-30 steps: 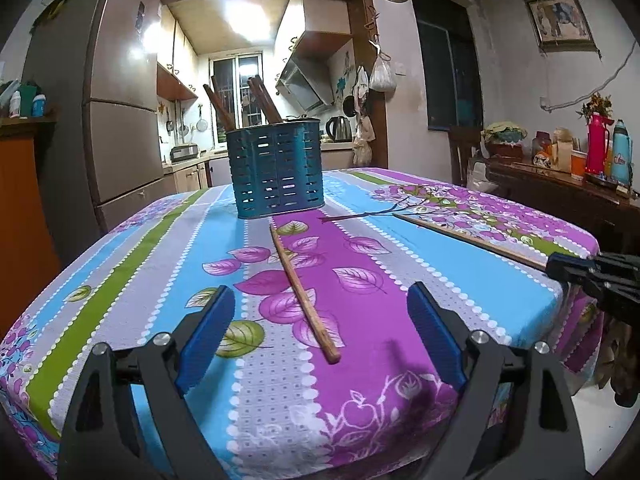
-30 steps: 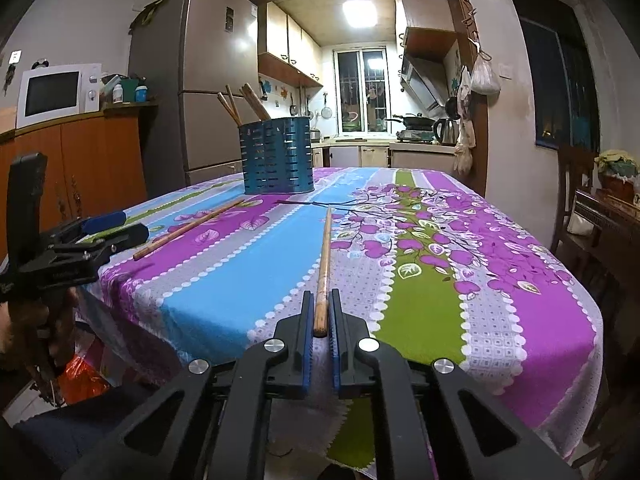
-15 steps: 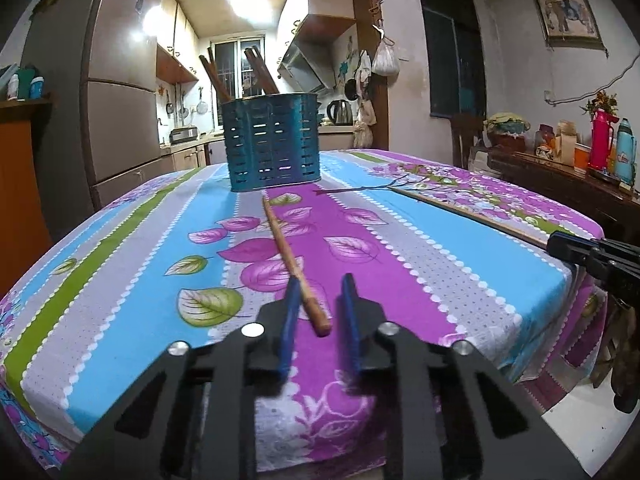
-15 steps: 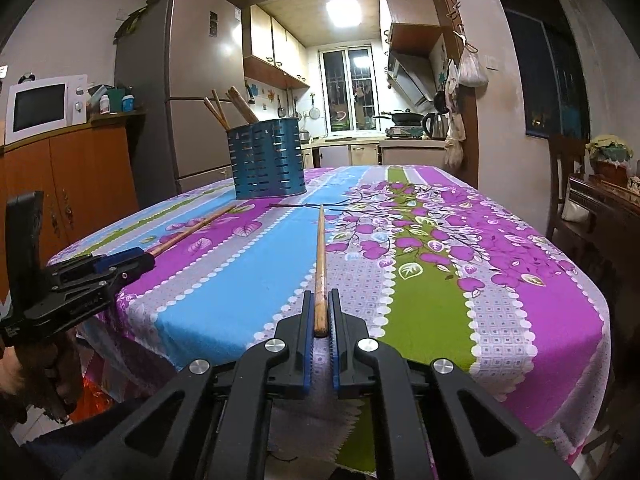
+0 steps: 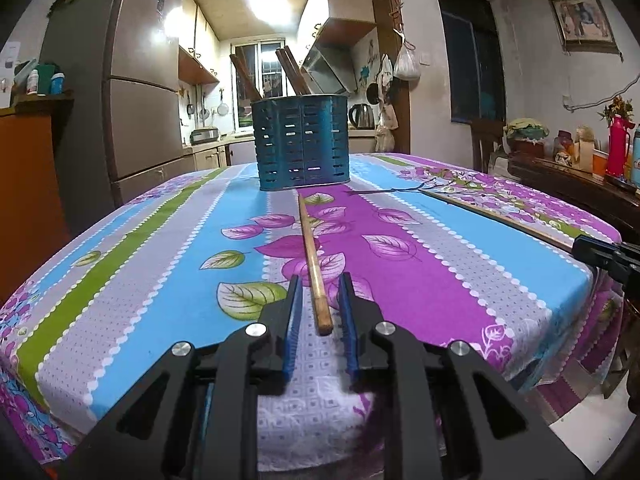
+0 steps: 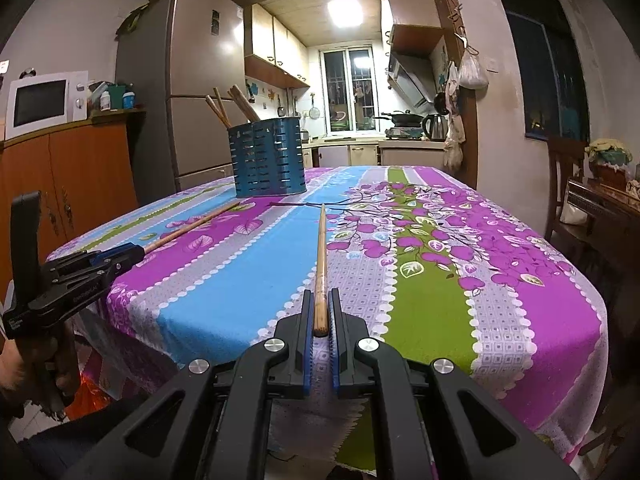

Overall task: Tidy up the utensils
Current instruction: 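Close the left tool on a chopstick while the right tool grasps the last chopstick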

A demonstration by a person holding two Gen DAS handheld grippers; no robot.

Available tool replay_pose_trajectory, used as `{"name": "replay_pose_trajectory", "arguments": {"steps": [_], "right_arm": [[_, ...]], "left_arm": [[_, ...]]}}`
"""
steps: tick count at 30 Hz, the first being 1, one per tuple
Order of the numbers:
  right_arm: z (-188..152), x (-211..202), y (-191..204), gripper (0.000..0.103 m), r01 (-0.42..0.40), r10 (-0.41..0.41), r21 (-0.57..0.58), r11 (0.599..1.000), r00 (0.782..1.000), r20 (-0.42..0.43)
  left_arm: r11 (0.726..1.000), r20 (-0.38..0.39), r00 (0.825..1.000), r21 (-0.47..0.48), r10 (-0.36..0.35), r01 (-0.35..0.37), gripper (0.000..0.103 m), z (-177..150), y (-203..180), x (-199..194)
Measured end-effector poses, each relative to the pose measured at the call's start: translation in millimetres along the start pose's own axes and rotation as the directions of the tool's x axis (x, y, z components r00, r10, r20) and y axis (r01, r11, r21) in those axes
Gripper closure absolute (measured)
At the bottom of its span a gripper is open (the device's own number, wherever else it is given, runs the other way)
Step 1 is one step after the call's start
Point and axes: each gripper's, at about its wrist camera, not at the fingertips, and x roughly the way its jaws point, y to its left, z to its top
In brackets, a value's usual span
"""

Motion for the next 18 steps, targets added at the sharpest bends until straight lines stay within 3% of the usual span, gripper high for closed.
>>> {"name": "replay_pose_trajectory", "arguments": {"steps": [14,18], "right_arm": [[-3.7,-2.2,2.2,0.094,-0.012,0.013,-0.069,0.998,1.0,0.011],[-5.2,-2.3,1.4,0.095,-0.006,0.007,-0.043,0.999,1.0,0.027]], "left_arm": [[0.999,0.033,0.999,-0.03,-0.016,0.017,0.085,-4.7,4.6,-2.6],[0.999,0.031,0.999,-0.033,-0.012,0.013,0.093,-3.9,5.8,-3.6]]}}
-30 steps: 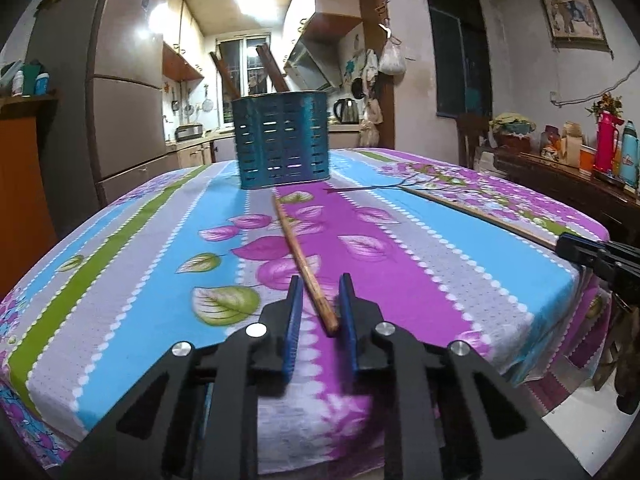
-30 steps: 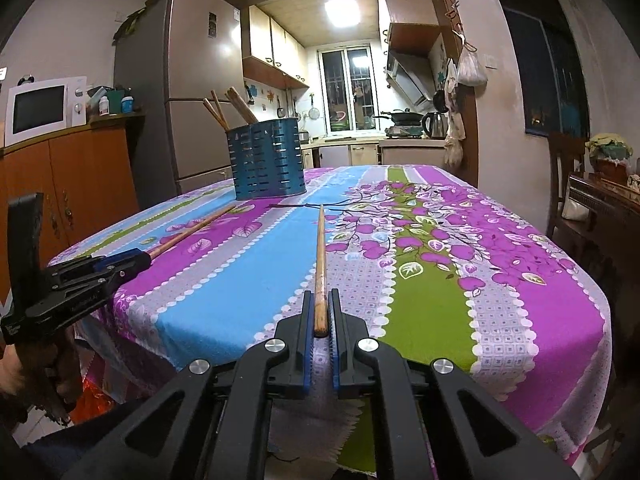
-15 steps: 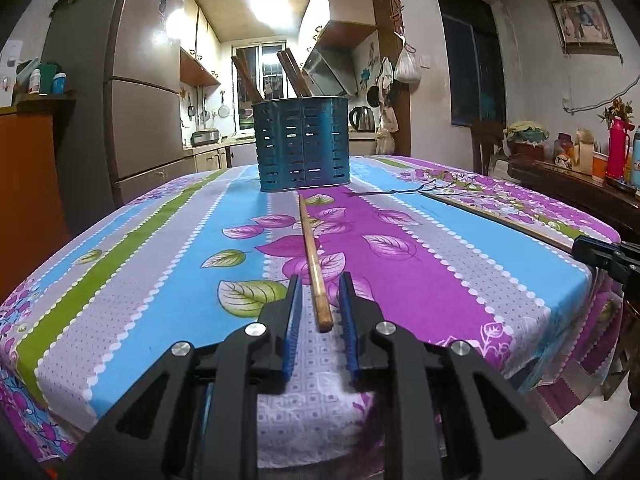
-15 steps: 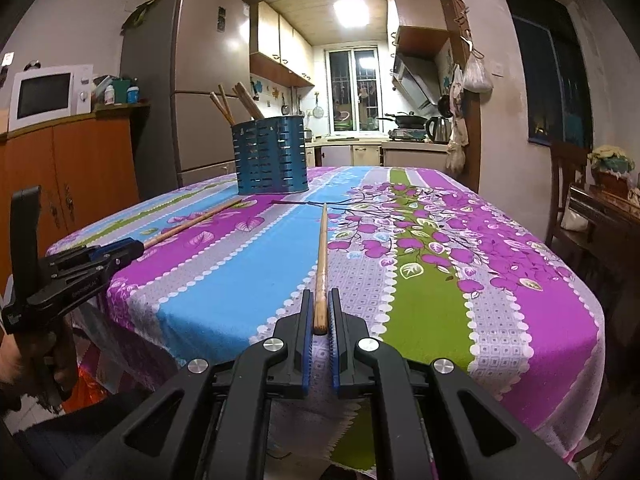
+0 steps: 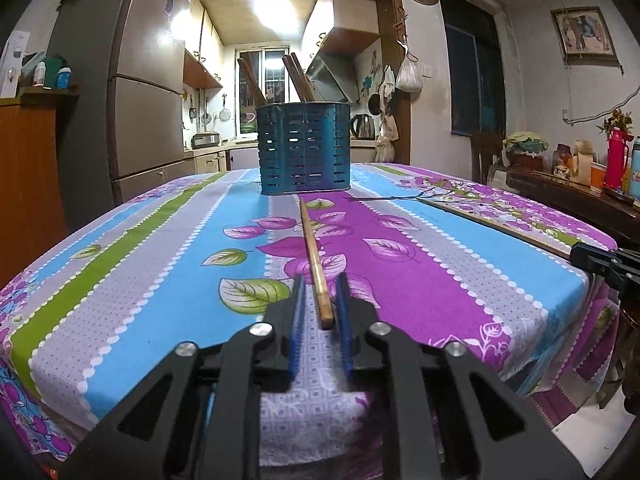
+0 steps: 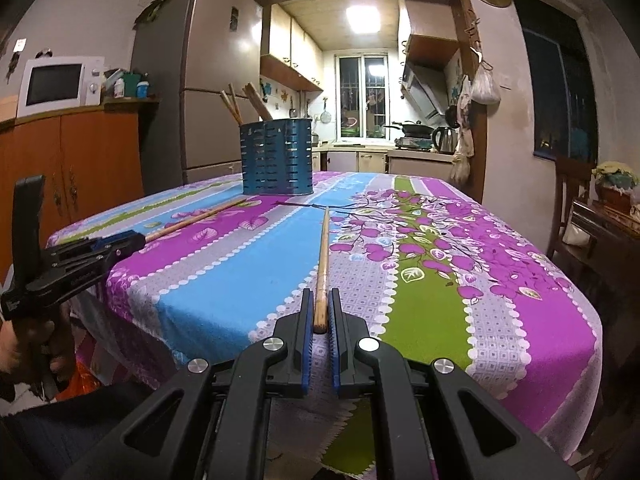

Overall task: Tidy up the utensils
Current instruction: 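Close the left tool on a chopstick while the right tool grasps the last chopstick, then lift both chopsticks upright and carry them over the blue holder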

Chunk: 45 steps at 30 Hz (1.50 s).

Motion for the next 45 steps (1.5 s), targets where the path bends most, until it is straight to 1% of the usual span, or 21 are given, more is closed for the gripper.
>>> {"name": "replay_pose_trajectory", "arguments": {"steps": [2,5,8,10,12,15,18,20,22,23,24,25,27,30,32,34,35,36,37,42,45], "right_arm": [[0,0,-1,0.095,0.0,0.0,0.011,1.0,1.0,-0.001],[5,-4,-1,0.095,-0.002,0.002,0.016,1.0,1.0,-0.003],[14,-12,0,0.095,-0.005,0.005,0.01,1.0,1.0,0.009],[24,-22,2,0.095,-0.003,0.003,0.001,1.0,1.0,0.025],[34,-31,3,0.095,-0.001,0.001,-0.009,1.0,0.999,0.047],[56,-45,4,0.095,-0.005,0.007,-0.023,1.0,0.996,0.094],[80,-55,5,0.095,-0.002,0.009,-0.047,0.999,0.989,0.149],[94,-57,7,0.095,0.002,0.01,-0.066,0.998,0.984,0.179],[99,-57,9,0.095,0.003,0.011,-0.078,0.997,0.982,0.186],[97,-54,10,0.095,0.001,0.013,-0.083,0.997,0.984,0.178],[93,-51,11,0.095,-0.001,0.015,-0.084,0.996,0.987,0.163],[88,-49,12,0.095,-0.006,0.018,-0.081,0.997,0.99,0.143],[76,-44,13,0.095,-0.011,0.019,-0.075,0.997,0.994,0.107],[60,-37,12,0.095,-0.012,0.016,-0.05,0.999,0.998,0.063],[53,-33,13,0.095,-0.009,0.011,-0.038,0.999,0.999,0.048],[47,-29,14,0.095,-0.007,0.008,-0.031,0.999,0.999,0.033],[44,-27,15,0.095,-0.008,0.008,-0.028,1.0,1.0,0.027],[40,-24,15,0.095,-0.008,0.009,-0.023,1.0,1.0,0.018],[36,-22,15,0.095,-0.008,0.008,-0.019,1.0,1.0,0.008],[22,-12,13,0.095,-0.004,0.004,-0.004,1.0,1.0,-0.024],[18,-10,14,0.095,-0.001,0.001,-0.003,1.0,1.0,-0.031]], "left_arm": [[1.0,-0.004,1.0,0.001,0.002,-0.002,0.096,1,0,0],[1.0,-0.005,1.0,-0.003,-0.001,0.001,0.097,4,2,-3],[1.0,0.016,1.0,0.0,-0.005,0.005,0.097,13,3,-11],[1.0,0.041,0.999,-0.003,-0.01,0.01,0.097,23,4,-19],[1.0,0.085,0.996,0.005,-0.01,0.01,0.097,37,5,-30],[1.0,0.142,0.99,0.01,-0.017,0.016,0.097,60,6,-40],[1.0,0.176,0.984,0.018,-0.009,0.006,0.097,73,5,-42],[1.0,0.172,0.985,0.001,0.005,-0.006,0.097,72,10,-43],[1.0,0.134,0.991,0.003,0.009,-0.01,0.096,58,11,-40],[1.0,0.111,0.994,0.008,0.006,-0.007,0.096,49,12,-39],[1.0,0.078,0.997,0.02,0.0,-0.001,0.093,40,11,-37],[0.999,0.041,0.999,0.041,-0.002,0.001,0.084,28,9,-33],[0.999,0.002,1.0,0.054,0.006,-0.006,0.072,9,6,-29],[0.999,-0.021,1.0,0.049,0.022,-0.021,0.071,-3,8,-21],[0.999,-0.009,1.0,0.042,0.02,-0.019,0.071,-5,8,-18],[0.999,-0.011,1.0,0.04,0.011,-0.01,0.072,-4,11,-16],[0.999,-0.01,1.0,0.038,0.011,-0.011,0.074,-3,12,-13],[0.999,-0.006,1.0,0.036,0.007,-0.006,0.081,-3,13,-11],[0.999,0.0,1.0,0.038,0.008,-0.008,0.086,-3,13,-11],[0.999,0.02,1.0,0.041,-0.003,0.002,0.096,-5,10,-13],[0.999,0.017,1.0,0.04,-0.002,0.001,0.098,-3,9,-13]]}}
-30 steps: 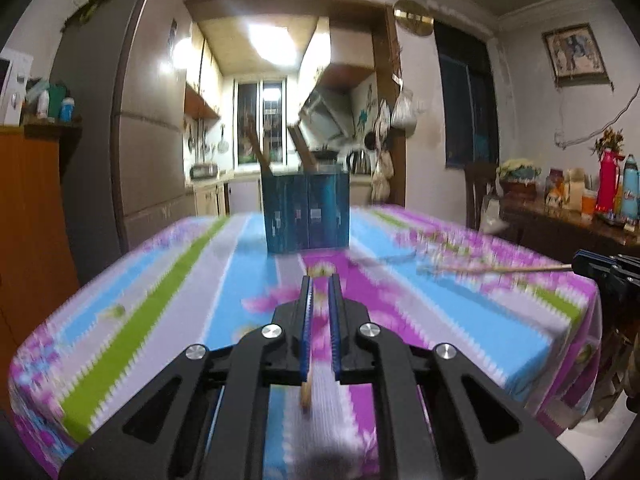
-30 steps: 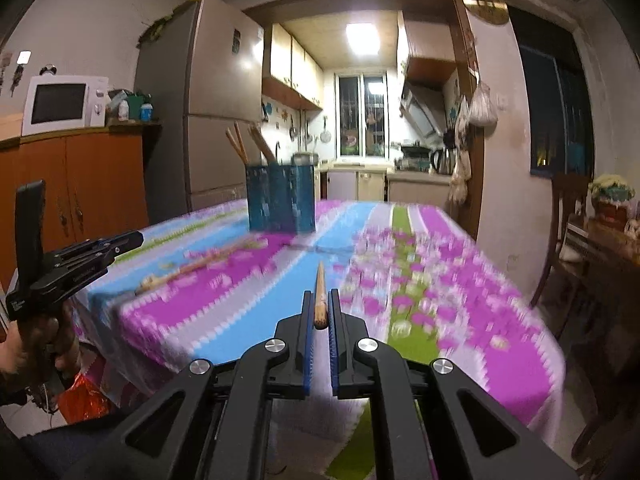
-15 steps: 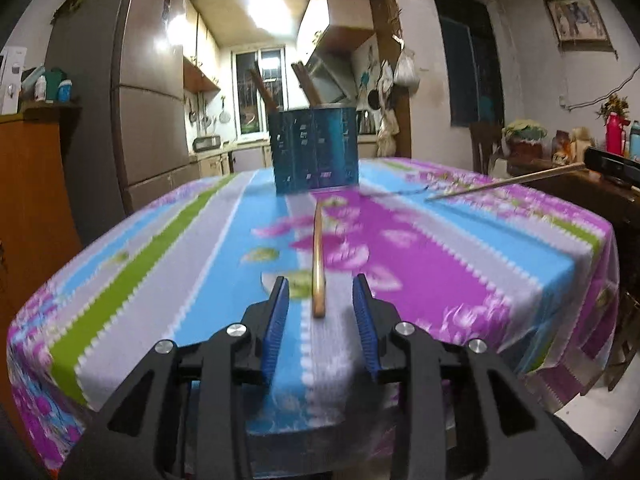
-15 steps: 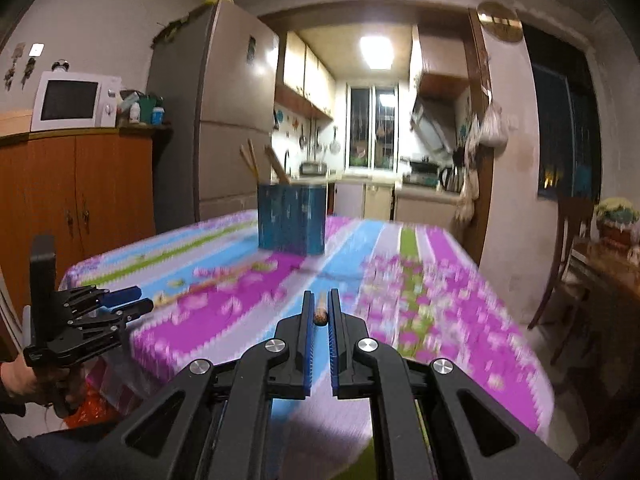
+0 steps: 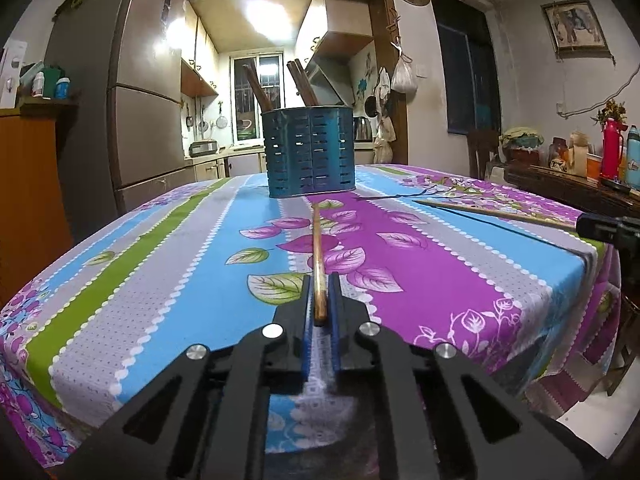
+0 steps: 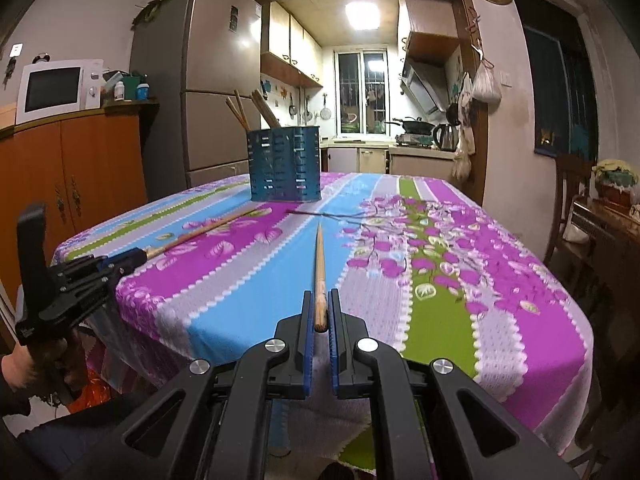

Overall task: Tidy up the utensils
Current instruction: 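Lift both chopsticks upright and carry them over the blue holder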

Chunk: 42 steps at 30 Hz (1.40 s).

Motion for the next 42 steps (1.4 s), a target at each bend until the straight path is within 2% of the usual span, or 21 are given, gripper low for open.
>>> {"name": "replay_pose_trajectory", "arguments": {"steps": [7,13,21,26,33,42], "right_arm": [[11,-10,0,0.095,0.009,-0.009,-0.003,1.0,0.999,0.034],[40,-32,1,0.095,0.006,-0.002,-0.038,0.999,0.994,0.107],[94,-44,-1,0.095,0.007,0.011,-0.084,0.996,0.978,0.209],[126,-31,-6,0.095,-0.006,0.027,-0.099,0.995,0.976,0.215],[164,2,-22,0.095,-0.037,0.049,-0.08,0.996,0.985,0.166],[222,22,-23,0.095,-0.043,0.059,-0.103,0.994,0.986,0.156]], "left_arm": [[1.0,0.015,1.0,0.017,0.014,-0.014,0.098,13,1,-8],[0.998,0.127,0.992,0.052,0.011,-0.018,0.098,56,-2,-32],[0.994,0.244,0.97,0.105,-0.014,-0.012,0.098,110,-12,-27],[0.994,0.247,0.969,0.109,-0.031,0.004,0.098,135,-17,-3],[0.995,0.234,0.971,0.099,-0.049,0.027,0.098,164,-15,22],[0.994,0.211,0.973,0.079,-0.091,0.075,0.098,228,7,38]]}}
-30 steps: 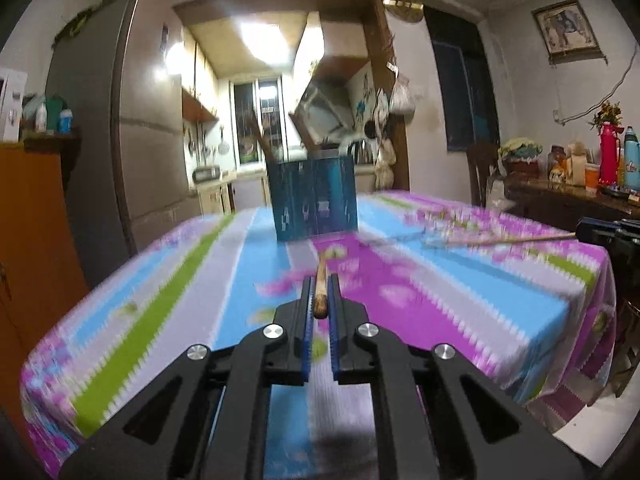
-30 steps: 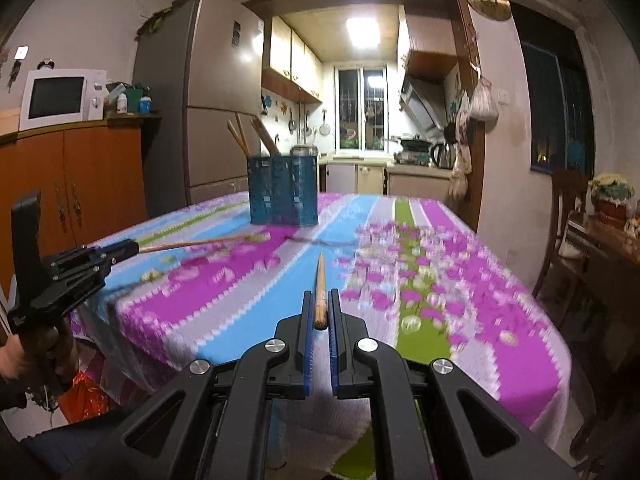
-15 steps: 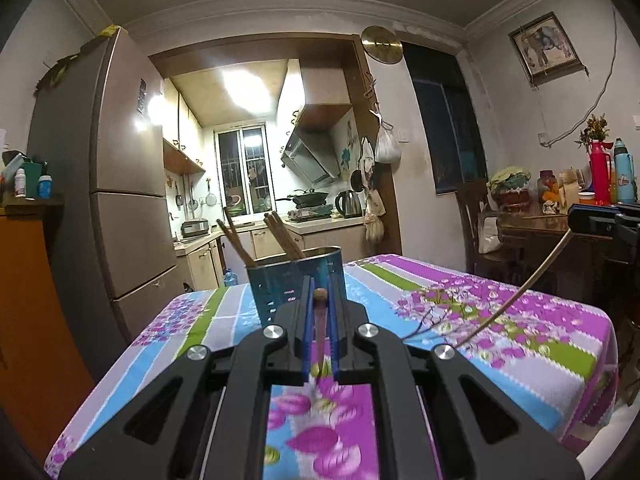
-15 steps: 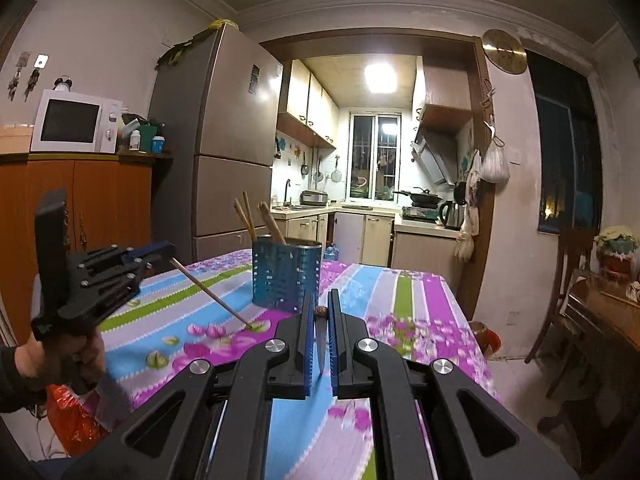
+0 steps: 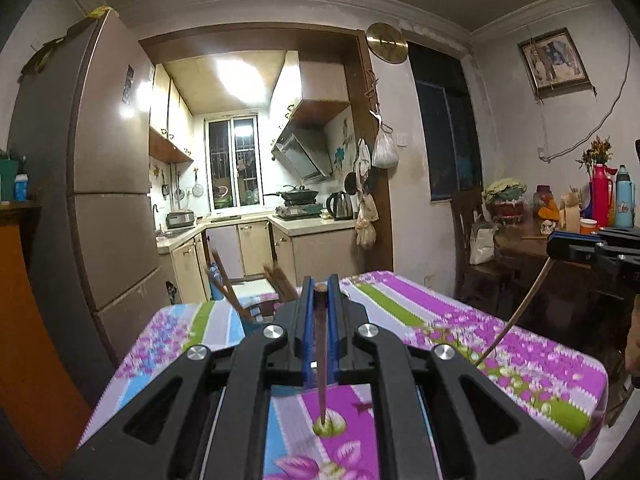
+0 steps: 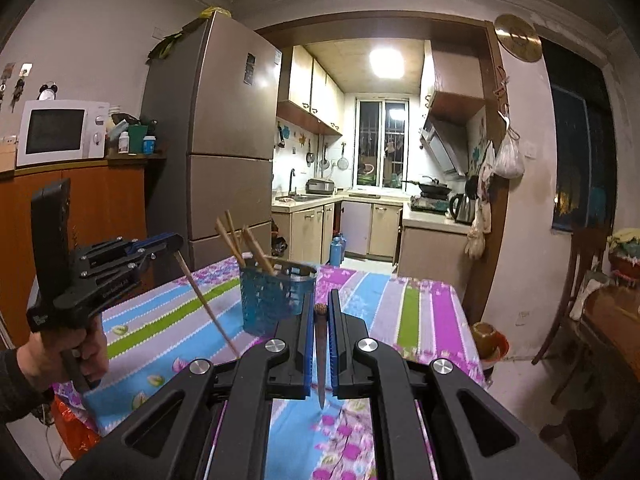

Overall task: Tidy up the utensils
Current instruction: 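Lift both chopsticks upright and carry them over the blue holder, then lower the chopsticks into the holder and open both tools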

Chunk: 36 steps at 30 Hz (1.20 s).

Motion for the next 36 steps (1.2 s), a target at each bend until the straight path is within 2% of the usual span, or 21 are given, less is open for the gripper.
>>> {"name": "replay_pose_trajectory", "arguments": {"steps": [5,15,20,24,27,36], "right_arm": [[38,16,-11,0.095,-0.009,0.01,0.013,1.0,1.0,-0.006],[145,59,-20,0.095,-0.042,0.042,0.009,0.999,0.999,0.025],[184,90,-13,0.095,-0.07,0.07,0.0,0.998,0.997,0.033],[197,119,-6,0.095,-0.091,0.091,-0.001,0.996,0.996,0.016],[197,140,0,0.095,-0.107,0.107,-0.003,0.994,0.994,-0.009],[171,196,13,0.095,-0.122,0.123,0.015,0.992,0.987,-0.103]], "left_arm": [[1.0,0.004,1.0,-0.006,-0.016,0.016,0.098,42,13,7],[1.0,0.109,0.994,-0.011,0.015,-0.014,0.098,140,37,21],[0.998,0.115,0.993,-0.052,0.024,-0.018,0.098,170,56,44],[0.997,0.092,0.995,-0.073,0.022,-0.015,0.098,173,66,68],[0.997,0.059,0.998,-0.07,0.019,-0.015,0.098,163,67,89],[0.995,-0.041,0.999,-0.095,0.011,-0.015,0.098,122,83,134]]}}
